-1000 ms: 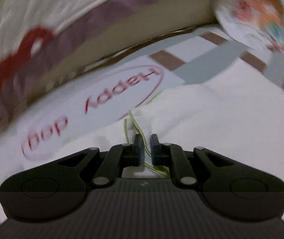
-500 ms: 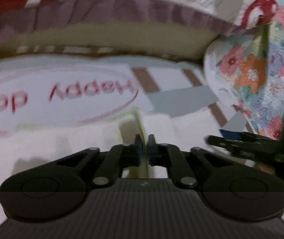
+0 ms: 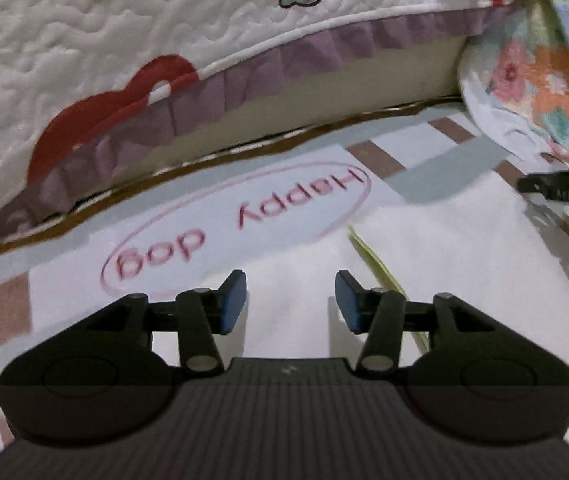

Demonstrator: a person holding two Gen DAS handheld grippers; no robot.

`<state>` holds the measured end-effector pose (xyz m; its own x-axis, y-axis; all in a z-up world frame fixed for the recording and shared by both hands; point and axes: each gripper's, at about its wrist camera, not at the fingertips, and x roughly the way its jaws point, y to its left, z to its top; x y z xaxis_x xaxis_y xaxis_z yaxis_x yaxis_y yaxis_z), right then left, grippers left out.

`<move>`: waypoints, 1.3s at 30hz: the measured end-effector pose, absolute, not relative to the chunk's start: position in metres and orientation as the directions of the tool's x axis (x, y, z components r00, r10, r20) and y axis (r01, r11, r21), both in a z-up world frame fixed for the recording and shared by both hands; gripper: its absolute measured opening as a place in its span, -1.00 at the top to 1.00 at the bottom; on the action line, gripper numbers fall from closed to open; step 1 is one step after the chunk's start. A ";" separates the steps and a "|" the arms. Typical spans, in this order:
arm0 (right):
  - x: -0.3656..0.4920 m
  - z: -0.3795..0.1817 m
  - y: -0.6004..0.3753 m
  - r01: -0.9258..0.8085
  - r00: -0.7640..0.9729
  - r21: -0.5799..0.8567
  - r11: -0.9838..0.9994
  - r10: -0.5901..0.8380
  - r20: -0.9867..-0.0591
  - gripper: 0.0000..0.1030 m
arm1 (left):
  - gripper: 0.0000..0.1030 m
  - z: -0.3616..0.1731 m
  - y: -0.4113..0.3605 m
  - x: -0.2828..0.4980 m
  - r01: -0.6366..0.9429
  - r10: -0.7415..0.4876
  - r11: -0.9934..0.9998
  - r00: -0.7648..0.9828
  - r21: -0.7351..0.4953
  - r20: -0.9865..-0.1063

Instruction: Fold clothes

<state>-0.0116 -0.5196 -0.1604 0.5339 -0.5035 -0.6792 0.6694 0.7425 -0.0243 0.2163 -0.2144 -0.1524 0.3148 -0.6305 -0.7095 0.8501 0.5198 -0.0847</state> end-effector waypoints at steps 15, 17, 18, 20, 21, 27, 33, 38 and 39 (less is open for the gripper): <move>-0.164 -0.145 -0.434 0.646 0.652 0.309 0.698 -0.295 -0.699 -0.13 | -0.04 -0.145 -0.061 0.168 0.801 -0.445 0.598 0.355 0.023 -0.822; -0.181 -0.152 -0.430 0.662 0.644 0.336 0.670 -0.281 -0.712 -0.13 | -0.04 -0.143 -0.031 0.173 0.772 -0.419 0.635 0.361 0.015 -0.833; -0.190 -0.156 -0.427 0.670 0.640 0.348 0.655 -0.273 -0.718 -0.13 | -0.04 -0.141 -0.016 0.176 0.757 -0.413 0.654 0.360 0.003 -0.837; -0.199 -0.157 -0.425 0.690 0.620 0.335 0.642 -0.284 -0.731 -0.13 | -0.04 -0.146 0.014 0.181 0.689 -0.448 0.709 0.271 -0.154 -0.852; -0.203 -0.158 -0.424 0.699 0.609 0.327 0.636 -0.291 -0.738 -0.13 | -0.04 -0.148 0.029 0.184 0.644 -0.470 0.729 0.225 -0.231 -0.854; -0.213 -0.159 -0.417 0.733 0.603 0.382 0.564 -0.279 -0.747 -0.14 | -0.07 -0.177 0.086 0.171 0.363 -0.599 0.748 0.011 -0.555 -0.801; -0.221 -0.164 -0.400 0.747 0.602 0.417 0.517 -0.262 -0.754 -0.19 | -0.20 -0.197 0.085 0.155 0.367 -0.568 0.771 0.026 -0.521 -0.822; -0.235 -0.166 -0.395 0.765 0.614 0.481 0.429 -0.260 -0.745 -0.20 | 0.96 -0.189 0.072 0.144 0.479 -0.578 0.744 0.115 -0.465 -0.808; -0.238 -0.167 -0.394 0.765 0.618 0.491 0.418 -0.260 -0.742 -0.20 | 0.94 -0.182 0.074 0.139 0.498 -0.545 0.771 0.193 -0.397 -0.816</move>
